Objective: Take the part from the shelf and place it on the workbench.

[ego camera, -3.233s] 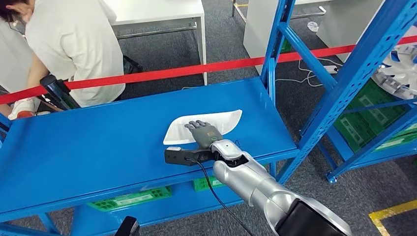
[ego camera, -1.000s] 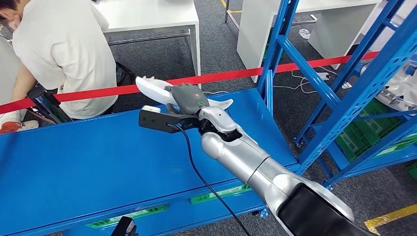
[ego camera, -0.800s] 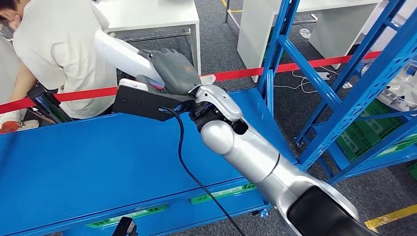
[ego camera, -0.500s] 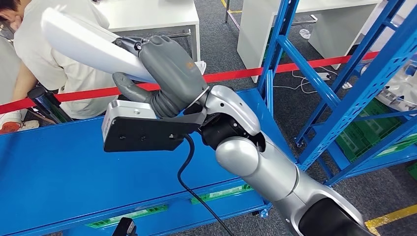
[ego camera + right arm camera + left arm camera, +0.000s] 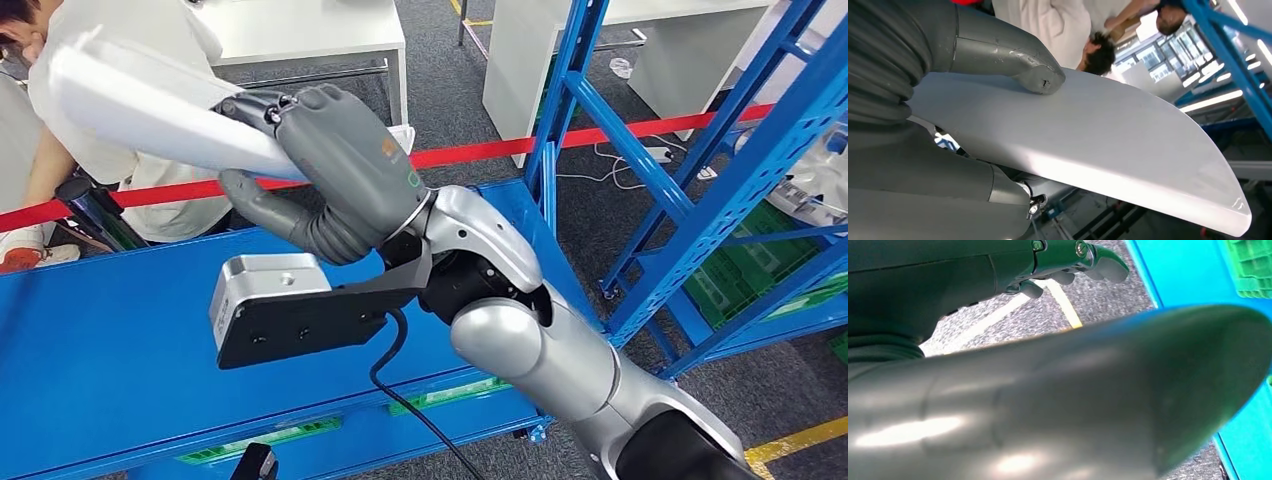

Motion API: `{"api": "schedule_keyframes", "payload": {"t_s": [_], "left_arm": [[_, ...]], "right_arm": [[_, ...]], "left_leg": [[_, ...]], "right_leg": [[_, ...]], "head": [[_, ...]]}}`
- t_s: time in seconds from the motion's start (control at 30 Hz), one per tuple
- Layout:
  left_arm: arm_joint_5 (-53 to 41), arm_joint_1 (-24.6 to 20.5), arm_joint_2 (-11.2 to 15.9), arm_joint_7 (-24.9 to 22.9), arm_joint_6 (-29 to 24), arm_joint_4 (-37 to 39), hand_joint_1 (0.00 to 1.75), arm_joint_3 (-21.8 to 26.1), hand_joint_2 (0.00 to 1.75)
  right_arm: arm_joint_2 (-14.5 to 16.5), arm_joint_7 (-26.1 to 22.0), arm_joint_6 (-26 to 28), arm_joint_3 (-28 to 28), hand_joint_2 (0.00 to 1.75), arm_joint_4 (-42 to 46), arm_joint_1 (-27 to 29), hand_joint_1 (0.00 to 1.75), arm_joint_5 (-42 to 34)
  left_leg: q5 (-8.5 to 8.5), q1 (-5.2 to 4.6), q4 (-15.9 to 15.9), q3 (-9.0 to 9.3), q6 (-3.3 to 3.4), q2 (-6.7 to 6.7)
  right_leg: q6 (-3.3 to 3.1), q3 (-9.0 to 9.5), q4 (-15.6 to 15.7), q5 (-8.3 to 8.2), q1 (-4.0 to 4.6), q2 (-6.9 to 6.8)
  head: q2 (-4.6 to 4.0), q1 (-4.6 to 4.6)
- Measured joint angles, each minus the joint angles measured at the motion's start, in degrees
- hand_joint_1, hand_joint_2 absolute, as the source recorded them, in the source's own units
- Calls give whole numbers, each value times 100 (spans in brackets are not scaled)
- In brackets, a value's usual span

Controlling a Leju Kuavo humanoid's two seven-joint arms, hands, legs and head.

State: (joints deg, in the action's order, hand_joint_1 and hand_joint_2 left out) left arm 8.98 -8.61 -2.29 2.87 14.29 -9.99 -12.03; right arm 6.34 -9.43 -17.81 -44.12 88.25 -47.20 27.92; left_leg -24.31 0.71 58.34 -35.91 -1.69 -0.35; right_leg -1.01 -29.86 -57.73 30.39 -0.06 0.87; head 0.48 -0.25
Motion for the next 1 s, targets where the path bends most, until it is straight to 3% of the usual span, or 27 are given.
{"api": "schedule_keyframes", "payload": {"t_s": [0.17,0.33,0.4,0.47,0.5,0.53,0.57,0.67,0.73,0.83,0.9,0.97,1.0], "left_arm": [[-124,21,16,-102,49,0,0,14,0],[-267,-29,84,-174,271,-1,0,-1,0],[-307,-55,103,-187,312,-1,0,-12,0],[-337,-57,142,-206,343,1,0,-27,0],[-342,-47,171,-214,354,3,0,-36,0],[-338,-32,202,-215,360,4,0,-42,0],[-331,-13,237,-204,364,6,0,-45,0],[-306,52,346,-121,365,7,0,-45,0],[-263,95,421,-32,355,5,0,-45,0],[-158,151,493,114,348,2,0,-43,0],[-131,177,515,166,348,2,0,-43,0],[-128,187,521,185,348,2,0,-43,0],[-129,191,525,191,348,2,0,-43,0]], "right_arm": [[-61,94,15,-118,175,-2,106,175,106],[-67,281,28,-154,175,-63,121,175,219],[-68,303,3,-162,175,-150,117,175,199],[-70,244,-14,-170,175,-323,121,175,131],[-69,195,-17,-174,175,-440,123,175,77],[-64,144,-16,-176,175,-563,120,175,18],[-56,94,-13,-177,175,-687,111,175,-37],[-22,-79,24,-179,175,-977,99,175,-152],[0,-204,66,-181,175,-1137,101,175,-206],[51,-322,169,-189,175,-1382,124,175,-199],[97,-378,229,-194,175,-1486,130,175,-174],[128,-403,253,-197,175,-1561,142,175,-166],[133,-409,256,-199,175,-1591,155,175,-162]], "left_leg": [[-26,-28,20,-2,39,-1],[2,-17,-21,21,128,12],[40,16,-70,29,165,29],[48,17,-67,10,175,44],[51,18,-57,-4,171,50],[55,20,-42,-22,165,54],[61,26,-21,-44,154,56],[93,47,50,-122,82,43],[144,47,67,-162,-10,24],[193,61,37,-208,-159,12],[-114,74,333,-342,-214,14],[-640,76,1060,-576,-251,17],[-811,76,1412,-659,-266,17]], "right_leg": [[37,6,1,13,-29,0],[120,12,-48,72,-46,-6],[153,-164,-451,336,-44,-17],[177,-516,-1181,682,-52,-22],[186,-660,-1469,759,-60,-24],[192,-718,-1573,726,-69,-28],[192,-667,-1455,586,-80,-36],[154,-186,-453,107,-84,-57],[78,-110,-207,38,-49,-46],[-79,-198,-190,-76,-42,-45],[-174,-277,-153,-185,-61,-61],[-211,-403,-153,-284,-51,-67],[-213,-473,-155,-334,-43,-68]], "head": [[0,0],[0,6],[0,34],[0,59],[0,62],[0,64],[0,66],[0,72],[0,73],[0,61],[0,25],[0,-20],[0,-31]]}}
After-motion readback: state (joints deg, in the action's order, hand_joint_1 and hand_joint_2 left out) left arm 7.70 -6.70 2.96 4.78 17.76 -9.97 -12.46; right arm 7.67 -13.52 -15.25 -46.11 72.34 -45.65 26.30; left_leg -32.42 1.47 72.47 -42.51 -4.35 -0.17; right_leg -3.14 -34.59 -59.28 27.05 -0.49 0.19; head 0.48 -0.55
